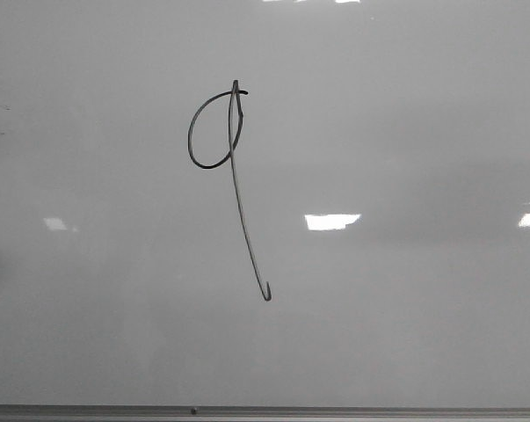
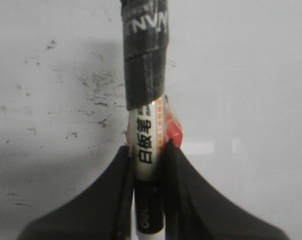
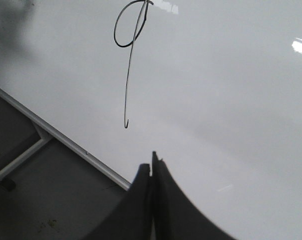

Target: Write number 9 on whiteboard

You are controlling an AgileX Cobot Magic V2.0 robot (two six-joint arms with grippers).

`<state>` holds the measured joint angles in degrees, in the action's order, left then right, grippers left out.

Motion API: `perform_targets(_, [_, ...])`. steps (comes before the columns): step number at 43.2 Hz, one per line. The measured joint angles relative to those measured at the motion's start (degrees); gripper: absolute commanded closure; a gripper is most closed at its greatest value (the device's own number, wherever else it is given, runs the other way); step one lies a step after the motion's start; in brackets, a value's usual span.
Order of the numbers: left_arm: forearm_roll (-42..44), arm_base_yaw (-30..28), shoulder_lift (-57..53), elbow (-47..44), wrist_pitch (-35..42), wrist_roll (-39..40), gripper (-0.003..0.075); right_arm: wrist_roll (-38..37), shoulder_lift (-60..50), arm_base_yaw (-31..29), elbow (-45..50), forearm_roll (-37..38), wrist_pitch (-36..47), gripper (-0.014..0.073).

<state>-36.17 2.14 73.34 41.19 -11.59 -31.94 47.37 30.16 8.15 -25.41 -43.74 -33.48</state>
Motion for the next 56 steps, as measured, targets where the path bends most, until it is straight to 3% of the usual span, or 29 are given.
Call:
perform_targets(12, [-0.45, 1.86, 9.18, 2.96, 3.92, 0.02, 0.0727, 0.00, 0.00, 0.00, 0.10, 0.00, 0.13, 0.0662])
perform_targets(30, [-0.45, 1.90, 10.04, 3.32, 4.02, 0.02, 0.0510, 0.00, 0.00, -0.02, 0.12, 0.00, 0.13, 0.0662])
perform_targets(42, [-0.45, 1.90, 10.08, 3.40, 4.92, 0.02, 0.0477, -0.09, 0.00, -0.12, 0.12, 0.00, 0.13, 0.0662])
perform_targets(46, [-0.45, 1.90, 10.08, 3.40, 4.96, 0.02, 0.0395, -0.09, 0.00, -0.12, 0.21, 0.00, 0.13, 0.0662])
perform_targets(51, [-0.45, 1.90, 10.08, 3.46, 5.05, 0.02, 0.0225, -0.09, 0.00, -0.12, 0.21, 0.00, 0.13, 0.0662])
perform_targets(56, [-0.45, 1.90, 8.23, 3.46, 4.94, 0.02, 0.0171, -0.09, 0.00, -0.12, 0.21, 0.00, 0.13, 0.0662])
